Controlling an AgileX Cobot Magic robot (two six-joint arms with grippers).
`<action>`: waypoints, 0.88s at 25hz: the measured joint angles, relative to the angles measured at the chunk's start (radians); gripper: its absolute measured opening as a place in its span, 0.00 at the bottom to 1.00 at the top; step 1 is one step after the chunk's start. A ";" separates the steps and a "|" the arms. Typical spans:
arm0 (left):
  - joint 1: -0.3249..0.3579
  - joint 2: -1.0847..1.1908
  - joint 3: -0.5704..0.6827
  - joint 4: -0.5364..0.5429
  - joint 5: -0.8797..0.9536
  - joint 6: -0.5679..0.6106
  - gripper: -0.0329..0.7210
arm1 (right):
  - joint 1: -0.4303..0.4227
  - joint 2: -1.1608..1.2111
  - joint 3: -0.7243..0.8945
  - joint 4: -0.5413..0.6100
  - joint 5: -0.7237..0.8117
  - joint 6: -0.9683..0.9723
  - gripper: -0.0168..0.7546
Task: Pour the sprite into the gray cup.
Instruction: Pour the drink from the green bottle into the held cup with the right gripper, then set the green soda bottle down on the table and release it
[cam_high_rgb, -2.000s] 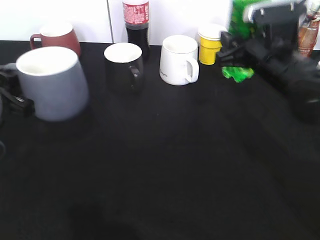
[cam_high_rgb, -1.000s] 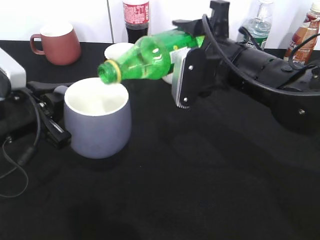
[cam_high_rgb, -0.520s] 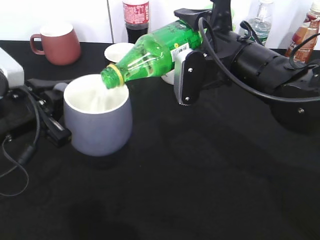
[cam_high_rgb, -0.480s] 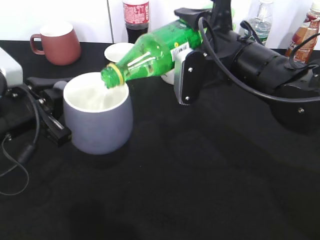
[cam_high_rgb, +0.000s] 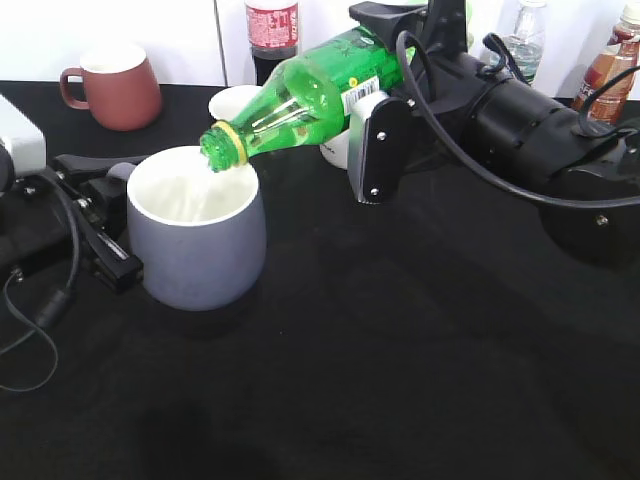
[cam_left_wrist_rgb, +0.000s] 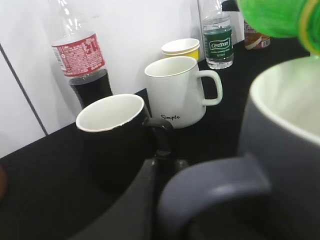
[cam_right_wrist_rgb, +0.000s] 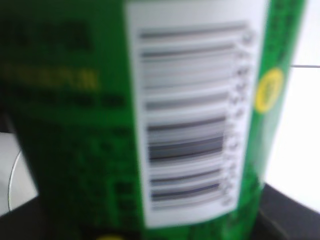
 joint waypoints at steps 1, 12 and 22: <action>0.000 0.000 0.000 0.000 0.000 0.000 0.12 | 0.000 0.000 0.000 0.000 -0.001 0.000 0.59; 0.000 0.000 0.001 0.002 0.007 0.003 0.12 | 0.000 0.000 0.000 0.000 0.004 0.172 0.59; 0.000 0.045 0.001 -0.149 -0.024 0.031 0.12 | 0.000 0.000 0.001 -0.021 0.058 1.348 0.59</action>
